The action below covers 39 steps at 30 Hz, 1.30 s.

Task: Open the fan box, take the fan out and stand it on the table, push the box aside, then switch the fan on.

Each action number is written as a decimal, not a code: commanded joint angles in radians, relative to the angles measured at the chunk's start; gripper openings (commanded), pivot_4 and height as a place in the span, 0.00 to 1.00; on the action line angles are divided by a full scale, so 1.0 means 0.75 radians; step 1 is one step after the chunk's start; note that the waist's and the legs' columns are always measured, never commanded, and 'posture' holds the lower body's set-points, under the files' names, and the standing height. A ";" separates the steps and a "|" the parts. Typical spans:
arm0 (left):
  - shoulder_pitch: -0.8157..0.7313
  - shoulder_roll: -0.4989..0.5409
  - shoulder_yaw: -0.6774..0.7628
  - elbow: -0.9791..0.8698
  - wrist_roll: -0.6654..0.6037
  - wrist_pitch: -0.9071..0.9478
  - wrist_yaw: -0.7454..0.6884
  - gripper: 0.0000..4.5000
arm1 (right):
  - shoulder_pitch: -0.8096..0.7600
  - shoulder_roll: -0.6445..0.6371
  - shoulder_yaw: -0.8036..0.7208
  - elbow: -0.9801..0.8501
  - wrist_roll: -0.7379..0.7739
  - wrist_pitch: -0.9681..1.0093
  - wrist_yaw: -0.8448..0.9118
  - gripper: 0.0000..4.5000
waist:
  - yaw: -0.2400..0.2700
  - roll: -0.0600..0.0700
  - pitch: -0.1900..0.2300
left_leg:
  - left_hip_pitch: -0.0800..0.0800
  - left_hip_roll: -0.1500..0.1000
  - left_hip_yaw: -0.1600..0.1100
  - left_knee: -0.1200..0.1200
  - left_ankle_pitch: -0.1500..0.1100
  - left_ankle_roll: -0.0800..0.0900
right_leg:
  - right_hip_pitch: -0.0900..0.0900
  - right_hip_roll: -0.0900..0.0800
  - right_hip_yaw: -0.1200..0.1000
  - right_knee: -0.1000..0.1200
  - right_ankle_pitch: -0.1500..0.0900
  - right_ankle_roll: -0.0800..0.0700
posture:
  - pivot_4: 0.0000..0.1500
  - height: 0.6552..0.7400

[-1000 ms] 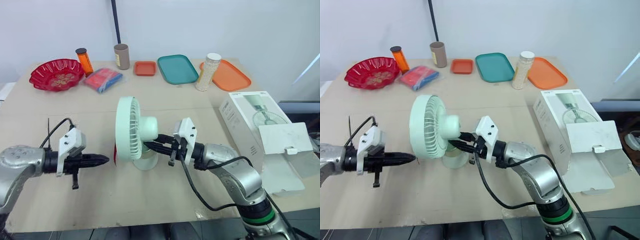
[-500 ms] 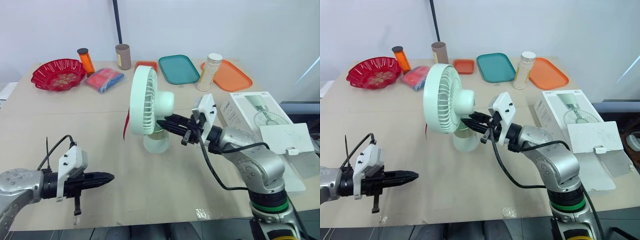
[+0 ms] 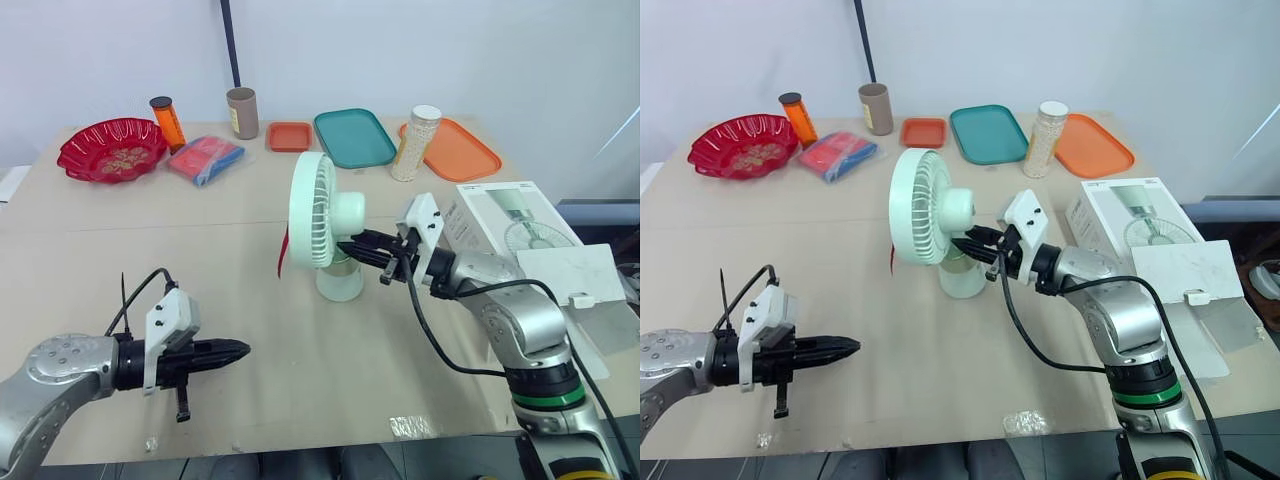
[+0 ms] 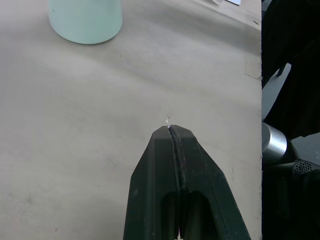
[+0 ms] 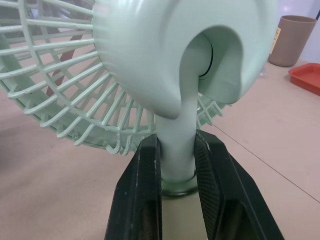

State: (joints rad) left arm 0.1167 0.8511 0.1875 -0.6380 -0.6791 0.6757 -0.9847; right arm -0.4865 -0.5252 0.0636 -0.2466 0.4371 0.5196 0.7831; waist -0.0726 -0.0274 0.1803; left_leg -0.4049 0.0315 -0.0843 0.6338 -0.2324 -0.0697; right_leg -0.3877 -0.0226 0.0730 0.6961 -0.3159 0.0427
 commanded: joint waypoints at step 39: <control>-0.040 -0.008 -0.064 -0.045 -0.046 0.000 0.094 0.00 | 0.144 0.012 0.037 -0.061 -0.021 -0.196 0.159 0.19 | 0.000 0.000 0.000 | 0.004 0.000 0.000 0.000 0.000 0.000 | 0.003 0.000 0.000 0.000 0.000 0.000 | 1.00 1.00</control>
State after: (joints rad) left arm 0.0933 0.8455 0.1369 -0.6483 -0.7066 0.6838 -0.9173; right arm -0.3906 -0.5071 0.0805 -0.2606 0.4137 0.3628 0.8915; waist -0.0724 -0.0275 0.1801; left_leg -0.4021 0.0316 -0.0843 0.6339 -0.2325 -0.0695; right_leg -0.3853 -0.0225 0.0730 0.6961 -0.3159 0.0427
